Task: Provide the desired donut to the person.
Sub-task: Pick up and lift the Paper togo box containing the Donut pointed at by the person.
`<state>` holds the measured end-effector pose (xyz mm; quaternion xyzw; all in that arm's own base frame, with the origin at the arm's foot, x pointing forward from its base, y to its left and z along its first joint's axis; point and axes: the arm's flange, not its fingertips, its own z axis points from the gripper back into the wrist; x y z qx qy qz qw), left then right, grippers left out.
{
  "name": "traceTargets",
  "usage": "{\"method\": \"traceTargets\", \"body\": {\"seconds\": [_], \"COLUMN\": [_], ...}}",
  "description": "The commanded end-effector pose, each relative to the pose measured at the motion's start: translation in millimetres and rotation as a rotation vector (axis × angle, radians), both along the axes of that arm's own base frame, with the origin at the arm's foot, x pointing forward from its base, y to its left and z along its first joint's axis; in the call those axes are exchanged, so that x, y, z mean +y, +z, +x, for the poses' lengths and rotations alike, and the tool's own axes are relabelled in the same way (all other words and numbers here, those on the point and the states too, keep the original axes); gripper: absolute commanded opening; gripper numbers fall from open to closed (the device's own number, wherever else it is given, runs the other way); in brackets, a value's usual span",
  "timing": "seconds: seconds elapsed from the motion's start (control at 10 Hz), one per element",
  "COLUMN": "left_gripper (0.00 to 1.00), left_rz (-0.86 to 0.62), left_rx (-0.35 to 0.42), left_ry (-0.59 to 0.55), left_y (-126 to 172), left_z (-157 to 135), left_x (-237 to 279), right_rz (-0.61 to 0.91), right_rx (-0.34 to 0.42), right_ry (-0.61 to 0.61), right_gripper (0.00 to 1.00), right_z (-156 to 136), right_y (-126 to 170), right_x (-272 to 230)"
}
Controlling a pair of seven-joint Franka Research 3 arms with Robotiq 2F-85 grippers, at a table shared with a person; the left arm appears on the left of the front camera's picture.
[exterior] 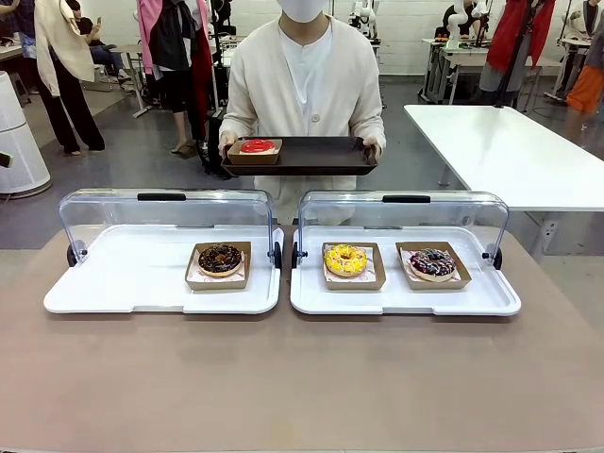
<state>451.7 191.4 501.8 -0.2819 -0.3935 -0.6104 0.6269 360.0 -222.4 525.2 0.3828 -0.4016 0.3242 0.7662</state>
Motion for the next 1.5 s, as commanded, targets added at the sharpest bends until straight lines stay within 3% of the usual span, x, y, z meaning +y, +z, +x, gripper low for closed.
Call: {"method": "traceTargets", "body": {"seconds": [0.0,0.2,0.3,1.4], "left_gripper": [1.0,1.0,1.0,1.0], "left_rz": [0.027,0.063,0.005,0.005], "left_rx": [-0.045,-0.051,-0.009,-0.009], "left_ry": [0.029,0.004,0.031,0.031], "left_y": [-7.5,-11.8,-5.2,-5.2], "left_z": [-15.6,-19.9,-9.9,-9.9], "left_x": [-5.4,-10.3,-1.0,-1.0], "right_rz": [0.006,0.006,0.006,0.006], "right_rx": [-0.015,-0.015,-0.015,-0.015], "right_ry": [0.011,0.011,0.011,0.011], "right_gripper": [1.0,1.0,1.0,1.0], "right_z": [0.3,0.3,0.3,0.3], "right_y": [-0.2,-0.2,-0.2,-0.2], "right_x": [-0.7,-0.7,-0.7,-0.7]}}
